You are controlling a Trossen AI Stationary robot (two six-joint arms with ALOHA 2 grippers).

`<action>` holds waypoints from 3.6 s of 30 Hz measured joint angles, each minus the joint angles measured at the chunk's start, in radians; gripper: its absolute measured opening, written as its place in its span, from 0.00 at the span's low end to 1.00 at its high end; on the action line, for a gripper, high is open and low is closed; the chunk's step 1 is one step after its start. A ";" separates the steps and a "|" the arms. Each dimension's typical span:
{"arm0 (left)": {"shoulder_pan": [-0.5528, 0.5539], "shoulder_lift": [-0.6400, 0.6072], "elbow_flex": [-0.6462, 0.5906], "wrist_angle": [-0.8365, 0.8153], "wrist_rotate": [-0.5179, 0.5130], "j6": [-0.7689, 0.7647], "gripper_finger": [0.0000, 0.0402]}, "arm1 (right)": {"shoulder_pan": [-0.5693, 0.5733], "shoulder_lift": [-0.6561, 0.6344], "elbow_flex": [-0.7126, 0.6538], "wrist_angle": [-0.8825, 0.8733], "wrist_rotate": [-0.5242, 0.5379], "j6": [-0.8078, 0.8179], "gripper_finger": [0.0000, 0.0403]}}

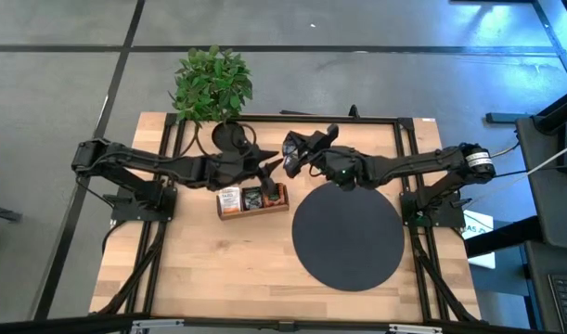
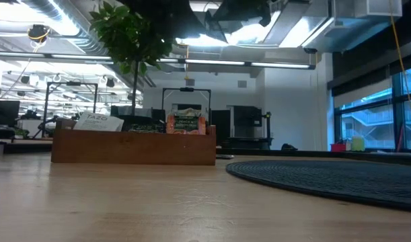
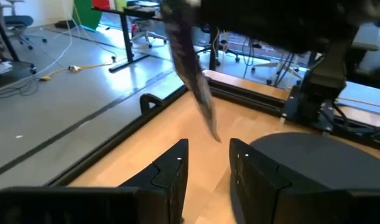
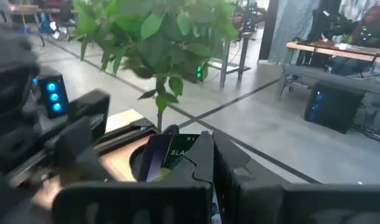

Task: Pick & Place Tea
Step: Put the bottom purple tea bag into the middle section of the wooden organizer

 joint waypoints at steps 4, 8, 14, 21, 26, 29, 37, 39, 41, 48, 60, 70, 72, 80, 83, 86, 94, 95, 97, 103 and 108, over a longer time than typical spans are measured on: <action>-0.003 0.000 0.000 -0.002 0.006 0.000 0.28 | -0.003 0.000 0.000 0.038 -0.005 -0.001 0.01; -0.002 0.000 0.000 0.017 -0.021 -0.008 0.28 | -0.002 0.000 0.000 0.038 -0.008 -0.013 0.01; 0.011 0.000 0.000 0.067 -0.013 -0.018 0.28 | -0.003 0.018 0.000 0.044 -0.030 -0.011 0.01; 0.027 0.000 0.000 0.086 0.006 -0.018 0.26 | -0.002 0.036 0.000 0.068 -0.070 0.006 0.01; 0.026 0.000 0.000 0.082 -0.018 -0.016 0.17 | -0.003 0.036 0.000 0.086 -0.070 0.006 0.01; 0.026 0.000 0.000 0.080 -0.019 0.005 0.08 | -0.003 0.036 0.000 0.091 -0.106 -0.005 0.01; 0.025 0.000 0.000 0.077 -0.015 0.051 0.02 | -0.001 0.033 0.000 0.087 -0.256 -0.145 0.08; 0.025 -0.003 0.000 0.076 -0.016 0.079 0.02 | 0.000 0.018 0.000 0.073 -0.269 -0.148 0.11; 0.021 -0.017 0.000 0.054 -0.020 0.095 0.02 | 0.000 -0.011 0.000 0.046 -0.277 -0.145 0.17; 0.017 -0.098 0.000 -0.136 0.096 0.098 0.02 | -0.012 -0.143 0.000 -0.111 -0.352 -0.077 0.45; 0.019 -0.121 0.001 -0.146 0.480 0.076 0.02 | -0.055 -0.140 0.001 -0.185 -0.848 -0.025 0.57; 0.019 -0.121 0.001 -0.099 0.481 0.062 0.02 | -0.047 -0.111 0.001 -0.158 -0.858 0.044 0.41; 0.019 -0.121 0.001 -0.098 0.481 0.062 0.02 | -0.046 -0.111 0.001 -0.160 -0.858 0.039 0.33; 0.019 -0.121 0.001 -0.098 0.483 0.062 0.02 | -0.047 -0.111 0.001 -0.168 -0.850 0.013 0.02; 0.019 -0.121 0.001 -0.099 0.483 0.062 0.02 | -0.046 -0.111 0.001 -0.167 -0.832 -0.013 0.01; 0.019 -0.121 0.001 -0.099 0.483 0.063 0.02 | -0.046 -0.111 0.001 -0.166 -0.831 -0.014 0.03; 0.019 -0.121 0.001 -0.099 0.482 0.063 0.03 | -0.055 -0.111 0.001 -0.204 -0.843 0.069 0.15; 0.019 -0.121 0.001 -0.099 0.482 0.063 0.03 | -0.055 -0.111 0.001 -0.216 -0.843 0.069 0.17; 0.019 -0.121 0.001 -0.100 0.482 0.063 0.03 | -0.059 -0.111 0.001 -0.231 -0.842 0.066 0.20; 0.019 -0.121 0.001 -0.099 0.480 0.062 0.03 | -0.083 -0.111 0.076 -0.346 -0.842 0.088 0.28; 0.019 -0.121 0.001 -0.101 0.511 0.062 0.03 | -0.102 -0.111 0.220 -0.607 -0.891 0.087 0.32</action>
